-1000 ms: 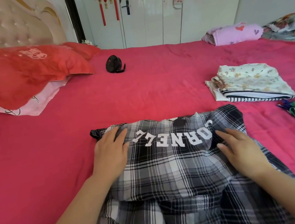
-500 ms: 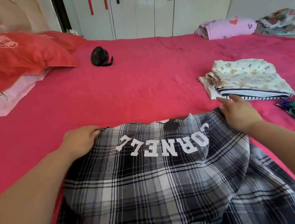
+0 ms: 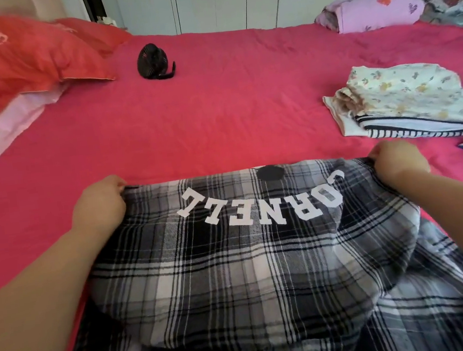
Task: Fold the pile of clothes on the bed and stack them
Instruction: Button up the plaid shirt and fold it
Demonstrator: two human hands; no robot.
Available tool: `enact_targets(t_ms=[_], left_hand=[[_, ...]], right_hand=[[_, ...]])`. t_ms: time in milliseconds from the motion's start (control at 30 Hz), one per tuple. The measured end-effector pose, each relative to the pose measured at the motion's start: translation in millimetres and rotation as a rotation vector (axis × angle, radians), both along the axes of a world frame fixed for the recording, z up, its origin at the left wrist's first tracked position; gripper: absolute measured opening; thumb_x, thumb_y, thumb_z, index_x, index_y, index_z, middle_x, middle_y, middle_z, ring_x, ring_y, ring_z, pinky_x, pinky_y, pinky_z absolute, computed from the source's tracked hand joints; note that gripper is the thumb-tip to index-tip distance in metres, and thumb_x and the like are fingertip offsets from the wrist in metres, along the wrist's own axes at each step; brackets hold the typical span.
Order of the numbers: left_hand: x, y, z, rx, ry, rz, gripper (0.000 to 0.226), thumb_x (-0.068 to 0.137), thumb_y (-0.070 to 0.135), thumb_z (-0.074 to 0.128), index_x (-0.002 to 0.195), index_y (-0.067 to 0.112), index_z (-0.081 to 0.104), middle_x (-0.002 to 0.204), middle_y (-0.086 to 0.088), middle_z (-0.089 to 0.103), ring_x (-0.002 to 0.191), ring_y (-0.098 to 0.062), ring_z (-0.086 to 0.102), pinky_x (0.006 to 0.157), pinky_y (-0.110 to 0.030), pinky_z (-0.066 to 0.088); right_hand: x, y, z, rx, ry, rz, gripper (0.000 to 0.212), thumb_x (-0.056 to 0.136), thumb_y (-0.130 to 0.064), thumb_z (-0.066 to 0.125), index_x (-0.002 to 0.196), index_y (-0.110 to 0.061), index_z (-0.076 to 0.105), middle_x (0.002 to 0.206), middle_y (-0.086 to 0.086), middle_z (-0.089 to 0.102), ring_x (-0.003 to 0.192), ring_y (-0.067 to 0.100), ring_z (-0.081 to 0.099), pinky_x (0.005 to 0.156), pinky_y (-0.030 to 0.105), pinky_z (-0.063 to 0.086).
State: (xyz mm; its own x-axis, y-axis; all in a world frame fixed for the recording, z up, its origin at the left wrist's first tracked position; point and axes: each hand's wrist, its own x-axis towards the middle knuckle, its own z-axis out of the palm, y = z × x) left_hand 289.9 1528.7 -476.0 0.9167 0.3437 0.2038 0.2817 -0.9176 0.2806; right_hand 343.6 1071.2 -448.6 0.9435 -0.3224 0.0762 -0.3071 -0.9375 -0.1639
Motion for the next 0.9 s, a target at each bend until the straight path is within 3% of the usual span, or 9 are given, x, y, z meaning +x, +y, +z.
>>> enact_targets(t_ms=[100, 200, 300, 367, 433, 567, 700, 800, 900], left_hand=[[-2, -3, 17, -0.028, -0.136, -0.008, 0.032, 0.093, 0.007, 0.048, 0.123, 0.001, 0.055, 0.121, -0.028, 0.057, 0.113, -0.043, 0.051, 0.095, -0.048, 0.041], [-18, -26, 29, -0.021, -0.289, -0.269, 0.043, 0.096, 0.022, 0.044, 0.137, 0.008, 0.044, 0.137, -0.018, 0.049, 0.127, -0.034, 0.044, 0.107, -0.046, 0.031], [-49, -59, 8, 0.128, -0.022, -0.552, 0.07, 0.087, 0.064, 0.013, 0.148, 0.03, 0.014, 0.154, 0.004, 0.012, 0.143, -0.018, 0.013, 0.115, -0.044, 0.006], [-61, -62, -15, 0.244, 0.233, -0.533, 0.078, 0.076, 0.072, -0.001, 0.147, 0.039, -0.003, 0.155, 0.008, -0.011, 0.143, -0.014, -0.009, 0.114, -0.042, -0.007], [-64, -59, -25, 0.271, 0.347, -0.467, 0.073, 0.081, 0.069, 0.003, 0.147, 0.039, -0.004, 0.157, 0.006, -0.011, 0.144, -0.013, -0.012, 0.115, -0.042, -0.008], [-69, -77, -11, 0.278, 0.287, -0.401, 0.065, 0.092, 0.06, 0.015, 0.149, 0.032, 0.004, 0.158, 0.0, -0.002, 0.145, -0.02, -0.004, 0.115, -0.045, -0.004], [-111, -114, -7, 0.09, 0.07, -0.581, 0.072, 0.077, 0.075, -0.005, 0.142, 0.045, -0.01, 0.154, 0.01, -0.008, 0.143, -0.012, -0.007, 0.112, -0.037, -0.01], [-143, -135, -24, 0.097, 0.216, -0.695, 0.065, 0.07, 0.079, -0.015, 0.129, 0.054, -0.029, 0.147, 0.014, -0.025, 0.14, -0.009, -0.018, 0.109, -0.035, -0.017], [-147, -142, -29, 0.162, 0.325, -0.63, 0.067, 0.082, 0.072, 0.001, 0.14, 0.045, -0.018, 0.153, 0.009, -0.022, 0.142, -0.015, -0.017, 0.109, -0.038, -0.017]], right_hand=[[-9, 10, 9, -0.068, -0.155, 0.052, 0.034, 0.089, -0.011, 0.05, 0.122, -0.015, 0.059, 0.125, 0.022, 0.051, 0.115, 0.041, 0.047, 0.095, 0.049, 0.039], [-30, 39, 16, -0.05, -0.411, 0.447, 0.038, 0.092, -0.029, 0.048, 0.127, -0.015, 0.056, 0.125, 0.021, 0.056, 0.114, 0.04, 0.051, 0.097, 0.052, 0.042], [-68, 65, -7, -0.104, -0.269, 0.755, 0.054, 0.093, -0.05, 0.03, 0.14, -0.024, 0.038, 0.143, 0.01, 0.043, 0.133, 0.034, 0.037, 0.108, 0.057, 0.031], [-86, 61, -32, -0.154, 0.043, 0.717, 0.059, 0.093, -0.059, 0.016, 0.147, -0.035, 0.015, 0.156, -0.003, 0.014, 0.145, 0.024, 0.01, 0.116, 0.053, 0.012], [-89, 46, -45, -0.159, 0.233, 0.562, 0.055, 0.094, -0.057, 0.015, 0.146, -0.042, 0.003, 0.157, -0.012, 0.0, 0.145, 0.019, -0.005, 0.117, 0.049, 0.001], [-90, 44, -31, -0.165, 0.161, 0.526, 0.053, 0.095, -0.054, 0.024, 0.146, -0.041, 0.013, 0.158, -0.004, 0.009, 0.145, 0.023, 0.004, 0.114, 0.053, 0.006], [-123, 33, -26, -0.142, -0.057, 0.527, 0.057, 0.091, -0.055, 0.027, 0.145, -0.039, 0.02, 0.155, -0.001, 0.021, 0.144, 0.024, 0.014, 0.113, 0.052, 0.016], [-145, 18, -39, -0.17, 0.142, 0.474, 0.055, 0.095, -0.053, 0.022, 0.147, -0.039, 0.012, 0.158, -0.002, 0.011, 0.146, 0.021, 0.003, 0.115, 0.051, 0.009], [-156, 16, -37, -0.1, 0.153, 0.456, 0.053, 0.097, -0.05, 0.026, 0.147, -0.036, 0.016, 0.157, -0.002, 0.013, 0.145, 0.021, 0.005, 0.115, 0.05, 0.011]])
